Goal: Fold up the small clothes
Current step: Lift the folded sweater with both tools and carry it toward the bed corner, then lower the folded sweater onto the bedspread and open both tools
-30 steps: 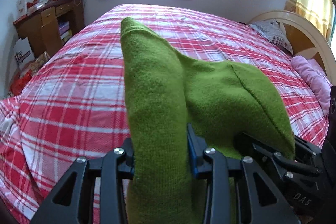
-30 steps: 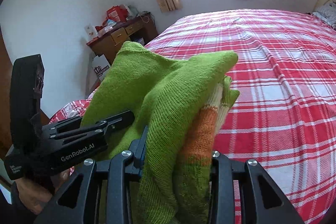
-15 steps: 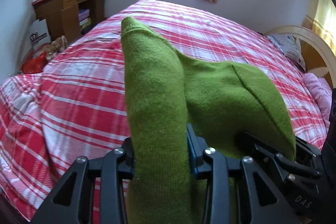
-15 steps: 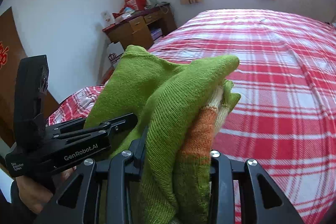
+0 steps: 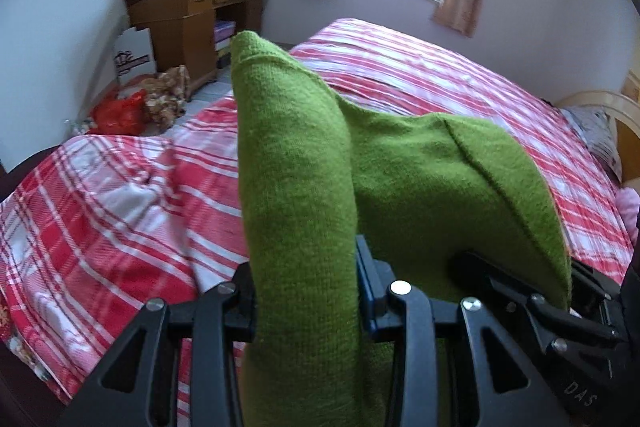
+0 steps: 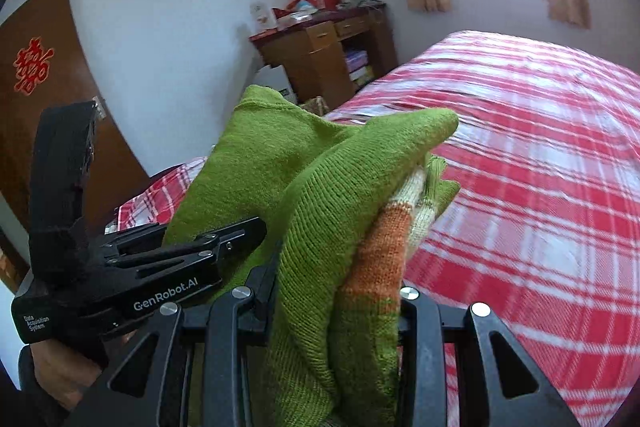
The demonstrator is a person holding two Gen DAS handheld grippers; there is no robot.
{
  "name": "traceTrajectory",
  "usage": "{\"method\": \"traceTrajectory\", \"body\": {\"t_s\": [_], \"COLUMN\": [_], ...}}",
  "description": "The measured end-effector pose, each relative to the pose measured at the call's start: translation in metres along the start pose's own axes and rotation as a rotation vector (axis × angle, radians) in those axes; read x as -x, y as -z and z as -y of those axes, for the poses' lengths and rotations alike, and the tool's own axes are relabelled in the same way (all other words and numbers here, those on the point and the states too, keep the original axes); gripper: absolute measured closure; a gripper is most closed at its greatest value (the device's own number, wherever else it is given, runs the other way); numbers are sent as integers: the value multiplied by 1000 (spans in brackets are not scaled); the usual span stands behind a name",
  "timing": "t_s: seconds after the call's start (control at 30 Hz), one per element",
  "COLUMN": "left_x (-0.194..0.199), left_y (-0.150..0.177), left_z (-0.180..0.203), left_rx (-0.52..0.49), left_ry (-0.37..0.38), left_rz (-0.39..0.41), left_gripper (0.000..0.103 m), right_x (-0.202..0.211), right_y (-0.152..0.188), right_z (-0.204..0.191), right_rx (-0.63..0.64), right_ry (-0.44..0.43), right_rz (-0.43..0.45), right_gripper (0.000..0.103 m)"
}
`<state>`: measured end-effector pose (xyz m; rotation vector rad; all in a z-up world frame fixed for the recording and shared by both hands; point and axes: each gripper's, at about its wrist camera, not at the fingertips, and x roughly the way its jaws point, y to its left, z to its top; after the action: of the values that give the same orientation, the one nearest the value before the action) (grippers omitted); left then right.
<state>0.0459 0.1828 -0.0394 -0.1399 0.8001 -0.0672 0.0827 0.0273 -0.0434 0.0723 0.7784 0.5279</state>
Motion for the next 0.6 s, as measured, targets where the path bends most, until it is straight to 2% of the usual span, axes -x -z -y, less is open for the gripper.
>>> {"method": "traceTrajectory", "body": {"t_s": [0.17, 0.33, 0.5, 0.6], "left_x": [-8, -27, -58, -84], "left_y": [-15, -40, -60, -67], "left_z": [-27, -45, -60, -66], "left_rx": [32, 18, 30, 35], "left_ry": [-43, -95, -135, -156], "left_rz": [18, 42, 62, 47], "left_gripper": [65, 65, 65, 65], "right_x": [-29, -56, -98, -129], "right_y": [-18, -35, -50, -56], "right_z": [-18, -31, -26, -16], "right_rx": [67, 132, 137, 115], "right_ry": [-35, -38, -51, -56], "right_rz": [18, 66, 104, 100], "right_gripper": [68, 68, 68, 68]}}
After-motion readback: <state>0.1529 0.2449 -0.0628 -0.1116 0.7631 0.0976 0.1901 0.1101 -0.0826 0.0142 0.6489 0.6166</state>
